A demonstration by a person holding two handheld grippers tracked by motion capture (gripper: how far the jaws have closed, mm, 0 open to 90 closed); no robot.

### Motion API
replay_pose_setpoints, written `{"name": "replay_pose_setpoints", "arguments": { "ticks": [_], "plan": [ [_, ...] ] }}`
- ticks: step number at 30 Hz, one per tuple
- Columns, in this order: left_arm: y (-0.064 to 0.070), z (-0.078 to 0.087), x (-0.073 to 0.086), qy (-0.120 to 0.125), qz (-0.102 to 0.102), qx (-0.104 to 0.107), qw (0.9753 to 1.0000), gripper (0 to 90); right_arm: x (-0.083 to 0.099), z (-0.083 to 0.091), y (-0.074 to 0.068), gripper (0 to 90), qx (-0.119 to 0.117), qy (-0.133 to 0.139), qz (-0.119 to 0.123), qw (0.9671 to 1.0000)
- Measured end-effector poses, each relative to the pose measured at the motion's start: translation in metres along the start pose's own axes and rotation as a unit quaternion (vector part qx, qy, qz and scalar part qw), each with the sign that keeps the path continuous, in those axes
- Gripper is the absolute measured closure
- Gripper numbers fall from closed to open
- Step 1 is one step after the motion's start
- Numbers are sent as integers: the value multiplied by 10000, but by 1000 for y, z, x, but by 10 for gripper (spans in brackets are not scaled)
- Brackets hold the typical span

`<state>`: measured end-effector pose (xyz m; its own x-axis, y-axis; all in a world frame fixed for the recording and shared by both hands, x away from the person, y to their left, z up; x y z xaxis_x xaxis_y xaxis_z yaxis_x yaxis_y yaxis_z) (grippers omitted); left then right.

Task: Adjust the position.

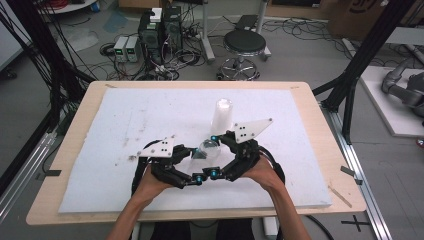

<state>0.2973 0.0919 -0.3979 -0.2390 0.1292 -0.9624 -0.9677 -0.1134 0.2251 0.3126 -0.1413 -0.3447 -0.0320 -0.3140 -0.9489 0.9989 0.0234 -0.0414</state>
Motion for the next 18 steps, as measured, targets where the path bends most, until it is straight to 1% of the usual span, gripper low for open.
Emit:
{"name": "replay_pose_setpoints", "arguments": {
  "ticks": [1,2,3,5,6,7,8,9,11,12,13,14,15,16,18],
  "plan": [
    [0,2,-1,-174,-46,-84,9998,313,0,1,0,146,46,-49,-1,10000],
    [2,5,-5,-522,-140,-204,9983,313,-1,4,-2,147,56,-122,22,9999],
    [2,5,-5,-522,-140,-204,9983,313,-1,4,-2,147,56,-122,22,9999],
    [3,8,-9,-910,-252,-318,9950,313,-1,7,-3,147,124,-259,65,9996],
    [3,10,-11,-1087,-298,-351,9930,313,-1,9,-4,147,202,-435,68,9988],
    [3,11,-14,-1271,-344,-383,9906,313,-1,9,-4,147,202,-435,68,9988],
    [3,11,-17,-1490,-416,-427,9870,313,-1,10,-4,147,215,-552,63,9982],
    [3,12,-20,-1742,-462,-465,9825,313,-1,11,-4,148,231,-674,86,9974],
    [3,13,-25,-2149,-560,-558,9734,313,-2,11,-5,148,282,-939,178,9950],
    [3,13,-28,-2269,-592,-587,9703,313,-3,11,-6,148,277,-1070,212,9936],
    [3,13,-30,-2374,-555,-605,9679,313,-5,11,-6,148,281,-1192,254,9921],
    [3,13,-32,-2526,-579,-616,9639,313,-8,10,-7,150,264,-1468,330,9883],
    [3,13,-35,-2689,-607,-631,9592,313,-8,10,-7,150,264,-1468,330,9883],
    [3,13,-36,-2857,-595,-631,9544,312,-10,9,-8,151,283,-1610,363,9859],
    [3,10,-39,-3180,-666,-669,9434,313,-13,7,-8,152,327,-1903,442,9802]
  ]
}}
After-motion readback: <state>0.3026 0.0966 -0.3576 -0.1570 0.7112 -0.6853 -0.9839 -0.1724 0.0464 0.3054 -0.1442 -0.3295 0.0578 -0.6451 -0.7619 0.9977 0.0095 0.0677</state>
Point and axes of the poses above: each handheld gripper's, and its own axes: z roughly backward along the jaws, x roughly out of its underside, y roughly to its right, the point moved 1 cm from there along -z, roughly forward along the jaws, and after that the axes turned 6 degrees about z, right-handed, at the moved point
